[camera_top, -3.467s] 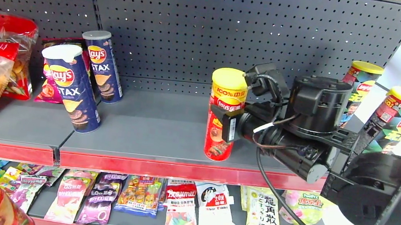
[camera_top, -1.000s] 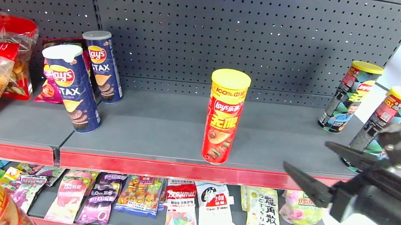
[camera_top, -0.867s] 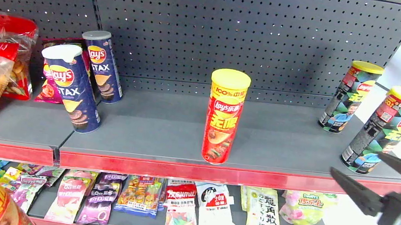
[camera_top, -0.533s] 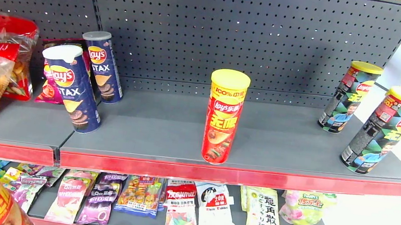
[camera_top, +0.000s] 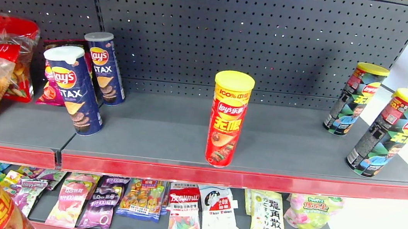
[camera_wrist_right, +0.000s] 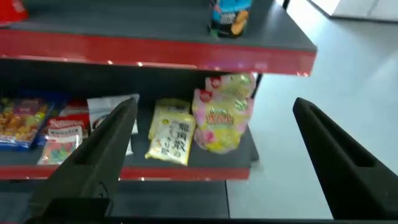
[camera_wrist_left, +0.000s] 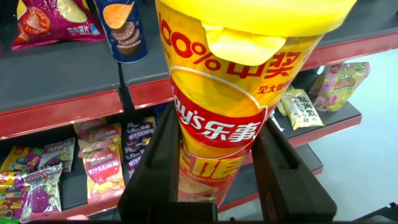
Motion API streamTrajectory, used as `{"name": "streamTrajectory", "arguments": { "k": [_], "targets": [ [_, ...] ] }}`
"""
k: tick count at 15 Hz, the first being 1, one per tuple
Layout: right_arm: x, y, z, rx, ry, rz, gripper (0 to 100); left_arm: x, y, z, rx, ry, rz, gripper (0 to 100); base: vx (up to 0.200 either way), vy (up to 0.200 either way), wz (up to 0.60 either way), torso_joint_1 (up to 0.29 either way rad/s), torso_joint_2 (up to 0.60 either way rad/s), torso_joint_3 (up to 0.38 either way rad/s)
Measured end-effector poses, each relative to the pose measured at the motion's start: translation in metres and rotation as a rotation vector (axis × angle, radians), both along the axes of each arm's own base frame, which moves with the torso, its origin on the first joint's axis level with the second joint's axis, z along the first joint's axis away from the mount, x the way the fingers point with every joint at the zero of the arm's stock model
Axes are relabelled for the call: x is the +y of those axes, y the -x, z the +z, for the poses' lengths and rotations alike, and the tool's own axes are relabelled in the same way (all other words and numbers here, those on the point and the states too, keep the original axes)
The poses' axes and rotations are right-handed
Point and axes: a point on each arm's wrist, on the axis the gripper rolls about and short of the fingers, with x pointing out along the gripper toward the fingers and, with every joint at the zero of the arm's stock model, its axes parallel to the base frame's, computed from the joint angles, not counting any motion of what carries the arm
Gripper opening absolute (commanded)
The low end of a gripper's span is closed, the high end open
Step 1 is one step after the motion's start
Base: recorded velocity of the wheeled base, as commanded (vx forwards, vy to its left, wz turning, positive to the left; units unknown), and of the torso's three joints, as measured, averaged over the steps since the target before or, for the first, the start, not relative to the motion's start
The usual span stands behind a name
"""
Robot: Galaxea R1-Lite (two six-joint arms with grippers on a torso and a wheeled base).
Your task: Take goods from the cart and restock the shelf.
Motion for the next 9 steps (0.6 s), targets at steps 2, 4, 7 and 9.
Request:
{"name": "streamTrajectory", "arguments": {
  "k": [2,4,7,9],
  "targets": [
    [0.0,-0.003,-0.012,-0.002,0.011,0.019,100,0.0,0.001,0.001,-0.009,-0.002,0.0,0,0.0,0.0,0.0,0.0,0.0,0.0],
    [0.0,-0.003,-0.018,0.024,-0.006,0.013,100,0.0,0.001,0.002,-0.022,-0.004,0.001,0,0.0,0.0,0.0,0.0,0.0,0.0],
    [-0.001,-0.004,-0.019,0.015,-0.045,-0.05,100,0.0,-0.001,0.007,-0.066,-0.011,0.004,0,0.0,0.0,0.0,0.0,0.0,0.0],
    [-0.001,-0.004,-0.021,0.032,-0.053,-0.05,100,0.001,-0.004,0.009,-0.069,-0.011,0.004,0,0.0,0.0,0.0,0.0,0.0,0.0]
  ]
}}
